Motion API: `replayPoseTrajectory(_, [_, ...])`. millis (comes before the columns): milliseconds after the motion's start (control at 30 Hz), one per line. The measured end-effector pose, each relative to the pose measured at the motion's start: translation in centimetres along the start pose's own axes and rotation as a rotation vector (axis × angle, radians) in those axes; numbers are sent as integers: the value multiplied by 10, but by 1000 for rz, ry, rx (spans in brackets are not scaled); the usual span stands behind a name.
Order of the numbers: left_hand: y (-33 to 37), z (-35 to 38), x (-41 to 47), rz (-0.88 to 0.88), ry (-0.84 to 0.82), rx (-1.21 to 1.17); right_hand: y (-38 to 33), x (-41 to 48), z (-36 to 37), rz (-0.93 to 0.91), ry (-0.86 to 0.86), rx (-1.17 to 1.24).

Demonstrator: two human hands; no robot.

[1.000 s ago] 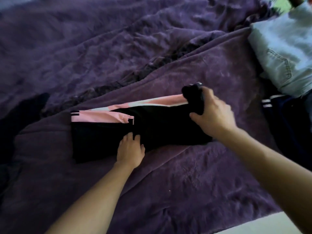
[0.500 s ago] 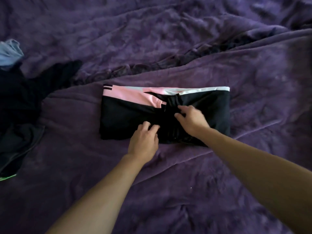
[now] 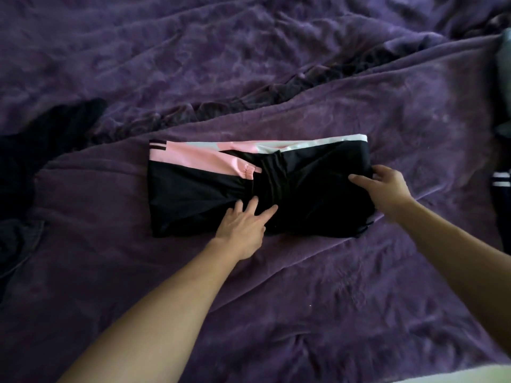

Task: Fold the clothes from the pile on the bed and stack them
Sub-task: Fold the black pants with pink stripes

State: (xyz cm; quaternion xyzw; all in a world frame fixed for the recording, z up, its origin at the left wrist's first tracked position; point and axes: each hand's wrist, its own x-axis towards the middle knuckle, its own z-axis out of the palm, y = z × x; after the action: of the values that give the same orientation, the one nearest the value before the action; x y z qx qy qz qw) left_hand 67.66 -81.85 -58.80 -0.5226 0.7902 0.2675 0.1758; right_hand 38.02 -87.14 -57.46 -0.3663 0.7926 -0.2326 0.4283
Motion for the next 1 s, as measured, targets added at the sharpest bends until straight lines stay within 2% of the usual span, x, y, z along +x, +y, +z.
replayPoseTrajectory(67, [-11,-16,-7,0,138,-232,-27,-20,0,-71,12,17])
replayPoseTrajectory(133, [-33,-32,-21,-86,319,-444,-61,-44,9,-139,-1,13])
replayPoseTrajectory(233, [-85,-45,-51,-265,465,-453,-110,-83,46,-222,-35,-70])
replayPoseTrajectory(467, [-201,-28,-135,-560,544,-419,-175,-130,210,-429,-226,-351])
replayPoseTrajectory(600, [-231,-5,-161,-624,523,-481,-167,-137,295,-408,-427,-482])
replayPoseTrajectory(700, [-237,2,-161,-623,542,-519,-151,-136,320,-362,-600,-568])
replayPoseTrajectory(767, [-236,-3,-151,-601,570,-535,-147,-134,313,-361,-634,-536])
replayPoseTrajectory(833, [-228,-12,-135,-546,611,-519,-144,-130,291,-480,-554,-472])
replayPoseTrajectory(867, [-222,-19,-125,-501,636,-500,-143,-125,276,-590,-432,-475])
replayPoseTrajectory(933, [-211,-37,-99,-373,681,-447,-145,-107,242,-793,-127,-577])
replayPoseTrajectory(1000, [-205,-56,-67,-259,654,-389,-152,-79,215,-834,20,-770])
